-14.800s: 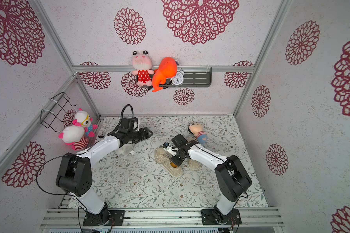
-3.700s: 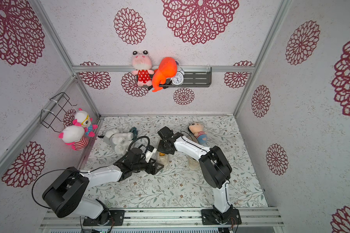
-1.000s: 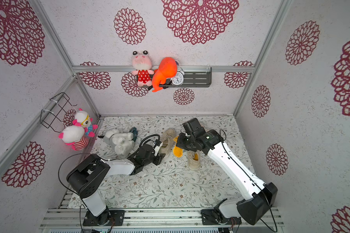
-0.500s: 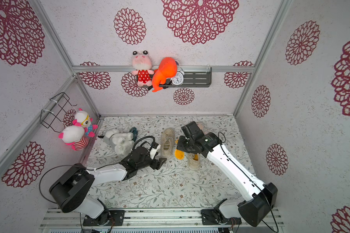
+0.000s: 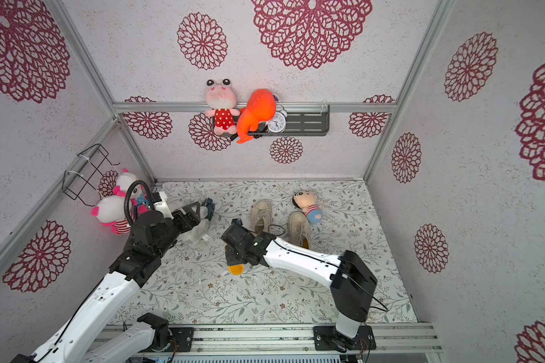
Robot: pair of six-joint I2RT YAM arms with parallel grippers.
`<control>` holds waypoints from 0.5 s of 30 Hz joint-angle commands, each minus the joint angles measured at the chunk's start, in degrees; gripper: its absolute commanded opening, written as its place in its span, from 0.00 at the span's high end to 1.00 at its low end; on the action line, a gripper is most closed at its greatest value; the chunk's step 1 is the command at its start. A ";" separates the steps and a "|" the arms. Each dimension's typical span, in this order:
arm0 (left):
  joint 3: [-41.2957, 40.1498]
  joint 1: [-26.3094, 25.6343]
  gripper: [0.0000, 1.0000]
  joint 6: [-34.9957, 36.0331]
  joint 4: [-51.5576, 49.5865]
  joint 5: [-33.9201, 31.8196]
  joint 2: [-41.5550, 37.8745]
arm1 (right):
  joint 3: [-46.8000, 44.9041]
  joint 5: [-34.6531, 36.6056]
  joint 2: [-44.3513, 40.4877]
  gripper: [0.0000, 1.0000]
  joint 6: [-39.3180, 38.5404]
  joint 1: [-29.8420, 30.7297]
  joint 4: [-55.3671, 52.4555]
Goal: Remove the insole from the shoe
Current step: Place the insole at the center of the board.
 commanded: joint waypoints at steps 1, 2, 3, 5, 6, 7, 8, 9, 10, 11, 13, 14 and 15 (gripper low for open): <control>-1.12 2.45 0.14 -8.68 -12.07 -1.62 0.64 | 5.46 0.65 4.80 1.00 -2.98 1.62 -2.11; -1.04 2.90 0.14 -9.50 -13.56 -1.32 0.92 | 6.59 0.54 6.14 1.00 -4.03 2.00 -3.38; -0.96 3.24 0.14 -10.14 -14.77 -0.55 1.36 | 6.76 -0.75 7.31 1.00 -4.83 2.21 -3.84; -0.86 3.91 0.15 -10.67 -16.21 1.10 2.28 | 6.29 -3.55 9.08 1.00 -4.70 2.26 -4.67; -0.69 4.09 0.15 -10.58 -16.63 2.01 2.80 | 5.90 -4.78 9.64 0.95 -4.76 2.38 -5.11; -0.45 4.13 0.15 -10.08 -17.05 2.88 3.41 | 5.57 -5.38 9.86 0.89 -4.77 2.52 -5.49; -0.06 4.25 0.14 -9.70 -17.65 3.27 3.95 | 5.36 -5.60 9.71 0.82 -4.81 2.63 -5.74; 0.30 4.31 0.14 -9.21 -18.12 4.06 4.60 | 5.27 -5.76 9.32 0.75 -4.79 2.65 -5.87; 0.69 4.31 0.14 -8.82 -18.63 4.74 5.35 | 5.34 -5.74 8.55 0.69 -4.73 2.65 -5.96; 1.07 4.39 0.14 -8.59 -19.20 5.41 5.93 | 5.72 -5.50 7.80 0.65 -4.79 2.57 -6.13; 1.68 4.40 0.14 -8.14 -20.07 7.39 7.32 | 6.87 -4.93 5.87 0.57 -5.61 2.48 -6.76; 1.82 4.40 0.14 -7.81 -20.23 8.72 7.92 | 7.44 -4.77 5.09 0.56 -6.12 2.35 -7.16; 1.95 4.47 0.15 -7.67 -20.67 9.66 8.57 | 8.00 -3.96 3.84 0.55 -6.84 2.29 -7.73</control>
